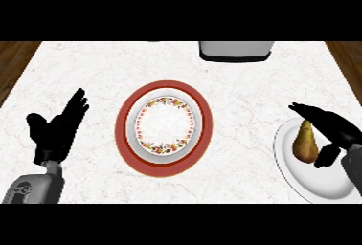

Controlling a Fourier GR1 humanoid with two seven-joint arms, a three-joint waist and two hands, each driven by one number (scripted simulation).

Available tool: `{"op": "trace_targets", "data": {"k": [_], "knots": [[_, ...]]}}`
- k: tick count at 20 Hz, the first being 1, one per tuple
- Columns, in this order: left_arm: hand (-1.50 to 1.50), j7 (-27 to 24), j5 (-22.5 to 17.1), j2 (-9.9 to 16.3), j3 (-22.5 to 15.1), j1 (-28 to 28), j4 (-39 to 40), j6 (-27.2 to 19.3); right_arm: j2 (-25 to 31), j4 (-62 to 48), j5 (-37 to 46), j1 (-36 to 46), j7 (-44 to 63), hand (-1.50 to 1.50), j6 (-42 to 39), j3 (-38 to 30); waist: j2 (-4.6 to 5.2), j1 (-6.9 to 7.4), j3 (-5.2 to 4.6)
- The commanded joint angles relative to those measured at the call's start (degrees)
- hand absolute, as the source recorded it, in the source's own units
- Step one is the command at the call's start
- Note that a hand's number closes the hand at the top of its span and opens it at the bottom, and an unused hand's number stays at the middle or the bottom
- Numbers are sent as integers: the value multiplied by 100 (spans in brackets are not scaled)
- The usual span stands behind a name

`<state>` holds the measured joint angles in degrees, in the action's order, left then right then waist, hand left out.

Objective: Pick the pear from the plate and place it in the plate

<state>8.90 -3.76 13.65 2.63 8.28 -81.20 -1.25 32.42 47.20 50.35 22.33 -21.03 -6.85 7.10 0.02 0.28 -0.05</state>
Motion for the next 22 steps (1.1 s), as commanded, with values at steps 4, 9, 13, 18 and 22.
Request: {"op": "trace_targets", "data": {"k": [4,9,13,18,22], "knots": [[0,203,214,-309,-106,156,-76,-233,162,-918,459,154,-832,150,136,-2,11,19,10],[0,254,156,-181,84,397,220,-86,-362,-107,732,-150,-455,150,84,347,-5,-36,5],[0,49,218,-281,34,-2,-47,-73,-253,-190,499,128,-742,150,-197,-17,-6,-9,5],[0,13,161,-174,159,-183,-174,26,-514,697,493,-479,-342,150,555,-153,-35,-64,3],[0,53,185,-121,68,281,127,150,-3020,910,864,45,1033,150,410,898,-67,197,-4]]}}
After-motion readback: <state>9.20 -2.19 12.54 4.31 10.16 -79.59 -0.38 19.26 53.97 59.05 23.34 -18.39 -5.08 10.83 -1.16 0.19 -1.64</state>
